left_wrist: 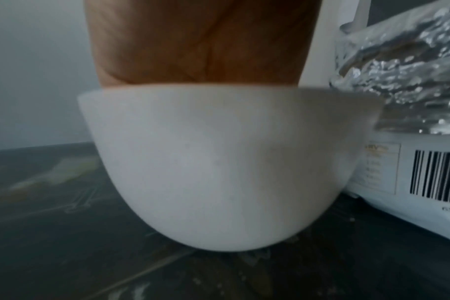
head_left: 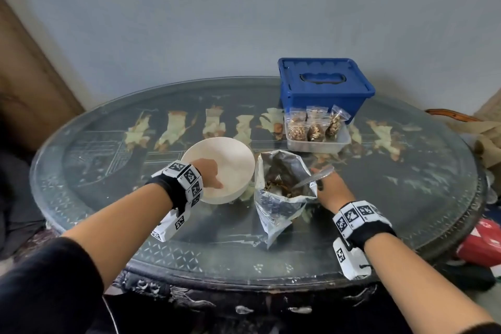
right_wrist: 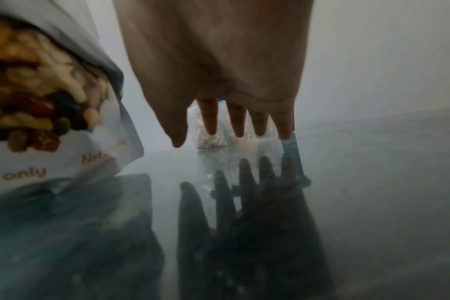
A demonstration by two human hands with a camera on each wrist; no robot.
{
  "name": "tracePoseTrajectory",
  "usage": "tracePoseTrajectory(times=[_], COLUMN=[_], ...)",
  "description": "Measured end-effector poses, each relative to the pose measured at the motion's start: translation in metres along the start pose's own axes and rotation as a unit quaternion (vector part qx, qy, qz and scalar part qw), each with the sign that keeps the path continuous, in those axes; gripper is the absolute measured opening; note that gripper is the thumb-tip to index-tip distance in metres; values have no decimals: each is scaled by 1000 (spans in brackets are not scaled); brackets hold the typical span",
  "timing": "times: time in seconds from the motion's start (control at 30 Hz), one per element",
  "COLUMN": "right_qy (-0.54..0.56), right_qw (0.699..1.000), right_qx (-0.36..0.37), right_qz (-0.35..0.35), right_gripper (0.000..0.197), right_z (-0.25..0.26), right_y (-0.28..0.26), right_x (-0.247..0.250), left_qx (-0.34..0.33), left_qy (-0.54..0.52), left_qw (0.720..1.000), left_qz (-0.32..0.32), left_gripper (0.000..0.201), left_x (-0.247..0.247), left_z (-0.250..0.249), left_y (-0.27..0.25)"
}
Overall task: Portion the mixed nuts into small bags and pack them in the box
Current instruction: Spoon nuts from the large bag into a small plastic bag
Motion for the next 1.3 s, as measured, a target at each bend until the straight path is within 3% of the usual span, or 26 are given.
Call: tracePoseTrajectory(times=[0.2, 0.47, 0.63, 0.73, 0.8, 0.9, 1.0, 1.17, 1.3], right_qy=[-101, -82, -75, -73, -75, -74, -48, 78, 180], right_qw=[993, 996, 997, 997, 996, 996, 998, 992, 954], right_qx=[8, -2, -14, -19, -18, -20, -17, -23, -40], right_qz=[57, 44, 32, 30, 35, 40, 26, -100, -239], right_gripper=[64, 63, 63, 62, 63, 63, 55, 32, 26], right_z=[-8, -10, -6, -5, -5, -3, 4, 19, 35], right_y=[1, 2, 0, -1, -1, -3, -7, -19, -22], right_x=[-11, -12, -13, -14, -14, -12, -7, 21, 77], left_qx=[15, 42, 66, 75, 87, 87, 82, 69, 44], left_qy=[12, -27, -77, -151, -231, -323, -390, -522, -616], left_qw=[1000, 999, 994, 983, 965, 937, 910, 834, 761], left_qz=[-1, 4, -35, -67, -85, -97, -115, -165, -199], left_gripper=[50, 40, 34, 6, 16, 7, 11, 14, 12], left_x=[-7, -15, -13, -3, 0, 3, 7, 24, 46], left_z=[-8, -7, -3, 3, 8, 10, 5, 0, -10], left_y=[3, 11, 13, 14, 16, 12, 5, -17, -40])
Point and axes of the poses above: each hand's wrist, its own y-axis towards the middle knuckle, its own x-axis out of the back of the hand, z = x × y, the point moved 1 cm from there along y, towards the middle knuckle, and after that the axes turned 10 degrees about -z, right-handed, at the moved point
